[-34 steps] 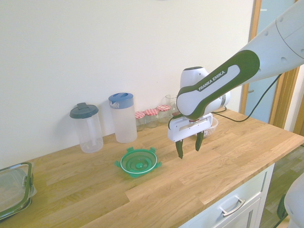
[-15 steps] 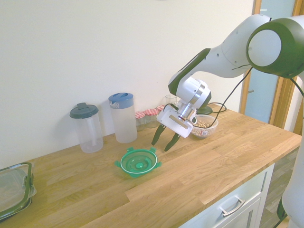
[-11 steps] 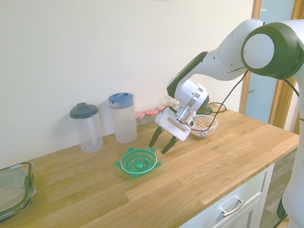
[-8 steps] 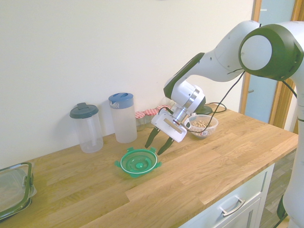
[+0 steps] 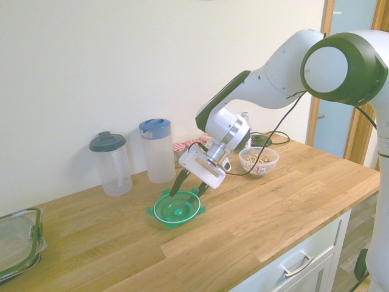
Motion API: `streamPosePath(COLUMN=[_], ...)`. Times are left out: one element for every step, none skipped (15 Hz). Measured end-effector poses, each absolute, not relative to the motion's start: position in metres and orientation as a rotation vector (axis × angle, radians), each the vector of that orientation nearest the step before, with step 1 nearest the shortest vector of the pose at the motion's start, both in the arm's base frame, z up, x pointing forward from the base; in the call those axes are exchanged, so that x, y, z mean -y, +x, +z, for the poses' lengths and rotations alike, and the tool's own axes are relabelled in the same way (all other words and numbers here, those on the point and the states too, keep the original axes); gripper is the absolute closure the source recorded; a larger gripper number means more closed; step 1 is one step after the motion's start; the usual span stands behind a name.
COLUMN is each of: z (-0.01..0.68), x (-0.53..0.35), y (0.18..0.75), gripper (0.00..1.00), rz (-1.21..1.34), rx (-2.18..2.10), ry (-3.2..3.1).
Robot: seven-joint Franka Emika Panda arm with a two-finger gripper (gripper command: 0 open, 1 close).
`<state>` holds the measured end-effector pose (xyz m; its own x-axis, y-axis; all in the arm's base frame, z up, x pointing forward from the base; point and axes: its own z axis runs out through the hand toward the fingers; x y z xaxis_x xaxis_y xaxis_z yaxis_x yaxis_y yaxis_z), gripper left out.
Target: Cover the lid of food container
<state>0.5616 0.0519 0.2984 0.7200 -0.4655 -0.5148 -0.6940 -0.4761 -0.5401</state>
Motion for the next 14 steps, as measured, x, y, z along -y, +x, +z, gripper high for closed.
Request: streamPosePath(z=[0.2984,0.2983,0.2983,0.2983,0.2983,0.2983,0.2984,0.298,0.2963,0.2948,0.2934,0.2921,0.291,0.29], x=[-0.0529,-0.0531,-0.0531,-0.053,-0.0527,-0.0525,-0.0525,-0.0522,-0.0505,-0.0492,-0.0478,-0.0464,-0.0453,-0.0442], y=[0.5616,0.5617,0.5617,0.5617,0.5617,0.5618,0.5619,0.5619,0.5621,0.5621,0.562,0.5618,0.5617,0.5615], gripper=[1.0,1.0,1.0,1.0,1.0,1.0,1.0,1.0,1.0,1.0,1.0,1.0,1.0,1.0], rz=[0.384,0.385,0.385,0.386,0.389,0.392,0.394,0.394,0.396,0.398,0.4,0.402,0.404,0.405], rx=[-0.877,-0.879,-0.88,-0.882,-0.888,-0.894,-0.895,-0.896,-0.901,-0.905,-0.908,-0.909,-0.908,-0.909], ry=[-2.159,-2.158,-2.157,-2.157,-2.155,-2.152,-2.152,-2.154,-2.153,-2.152,-2.152,-2.156,-2.161,-2.165])
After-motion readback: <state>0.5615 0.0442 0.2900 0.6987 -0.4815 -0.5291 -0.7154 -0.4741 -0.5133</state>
